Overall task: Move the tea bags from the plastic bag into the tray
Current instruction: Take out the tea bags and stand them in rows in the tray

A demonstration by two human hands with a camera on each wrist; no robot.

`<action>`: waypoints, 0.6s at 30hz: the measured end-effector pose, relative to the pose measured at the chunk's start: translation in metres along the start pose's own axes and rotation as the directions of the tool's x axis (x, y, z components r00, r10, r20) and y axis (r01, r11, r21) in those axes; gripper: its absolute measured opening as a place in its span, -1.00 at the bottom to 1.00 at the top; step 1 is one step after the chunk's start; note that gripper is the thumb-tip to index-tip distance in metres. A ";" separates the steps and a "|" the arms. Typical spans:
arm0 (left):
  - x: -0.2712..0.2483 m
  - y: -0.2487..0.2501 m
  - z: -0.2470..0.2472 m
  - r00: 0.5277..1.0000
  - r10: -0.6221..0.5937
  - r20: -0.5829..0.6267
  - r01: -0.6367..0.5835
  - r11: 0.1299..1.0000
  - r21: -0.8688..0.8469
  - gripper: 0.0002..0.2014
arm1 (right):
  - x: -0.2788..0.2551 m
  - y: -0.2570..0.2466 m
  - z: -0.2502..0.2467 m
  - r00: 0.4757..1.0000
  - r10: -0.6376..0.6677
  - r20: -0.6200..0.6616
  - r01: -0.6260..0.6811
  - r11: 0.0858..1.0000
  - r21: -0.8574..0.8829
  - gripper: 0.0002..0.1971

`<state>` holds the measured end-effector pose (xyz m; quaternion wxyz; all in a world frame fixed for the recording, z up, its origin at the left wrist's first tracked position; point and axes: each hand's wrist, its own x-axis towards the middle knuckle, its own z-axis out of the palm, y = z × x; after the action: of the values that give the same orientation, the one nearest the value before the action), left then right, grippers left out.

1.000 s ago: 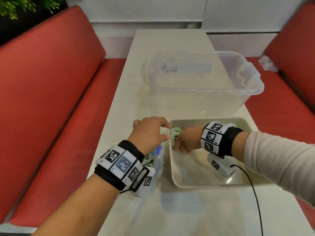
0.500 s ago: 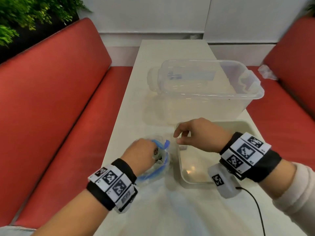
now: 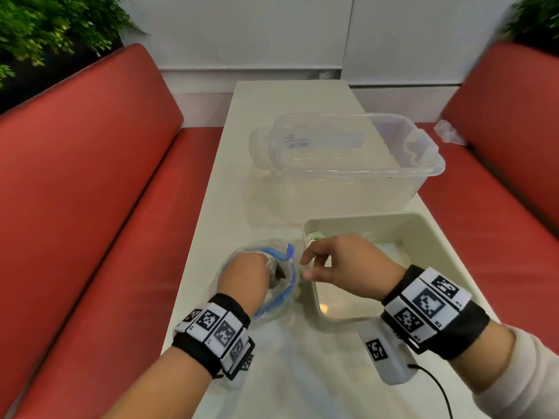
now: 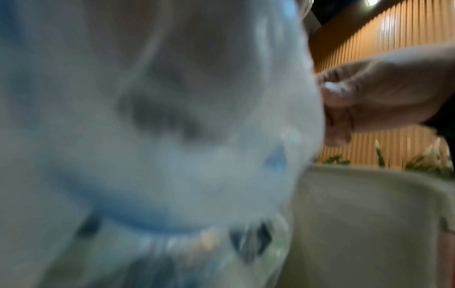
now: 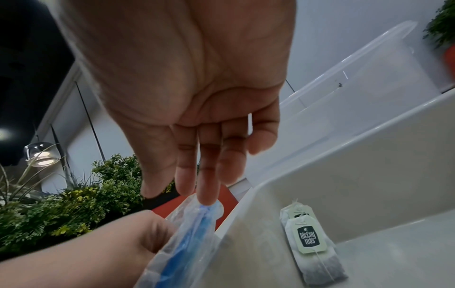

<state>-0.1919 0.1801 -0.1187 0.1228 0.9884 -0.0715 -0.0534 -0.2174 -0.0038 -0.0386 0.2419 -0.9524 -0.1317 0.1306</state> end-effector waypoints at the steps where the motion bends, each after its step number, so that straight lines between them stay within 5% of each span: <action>1: -0.001 -0.004 -0.004 1.000 0.003 -0.008 -0.003 1.000 -0.030 -0.75 | 0.001 0.000 0.000 1.000 -0.003 0.000 0.003 1.000 0.000 -0.75; 11: -0.024 -0.022 -0.049 0.998 0.036 -0.057 -0.058 0.889 -0.455 -0.87 | 0.015 -0.006 0.012 0.997 -0.047 -0.056 0.050 0.997 0.051 -0.76; 16: -0.026 -0.016 -0.062 0.999 -0.035 0.024 0.039 0.505 -0.862 -0.82 | 0.023 -0.026 0.016 0.995 -0.058 -0.081 0.075 0.972 0.222 -0.53; 18: -0.026 -0.014 -0.063 0.998 -0.042 0.044 0.058 0.448 -0.892 -0.82 | 0.027 -0.031 0.020 0.997 -0.058 -0.057 0.071 0.963 0.259 -0.55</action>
<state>-0.2077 0.2121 -0.0591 0.6208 0.7782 -0.0048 -0.0944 -0.2045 0.0398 -0.0449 0.3724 -0.9104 -0.1384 0.1157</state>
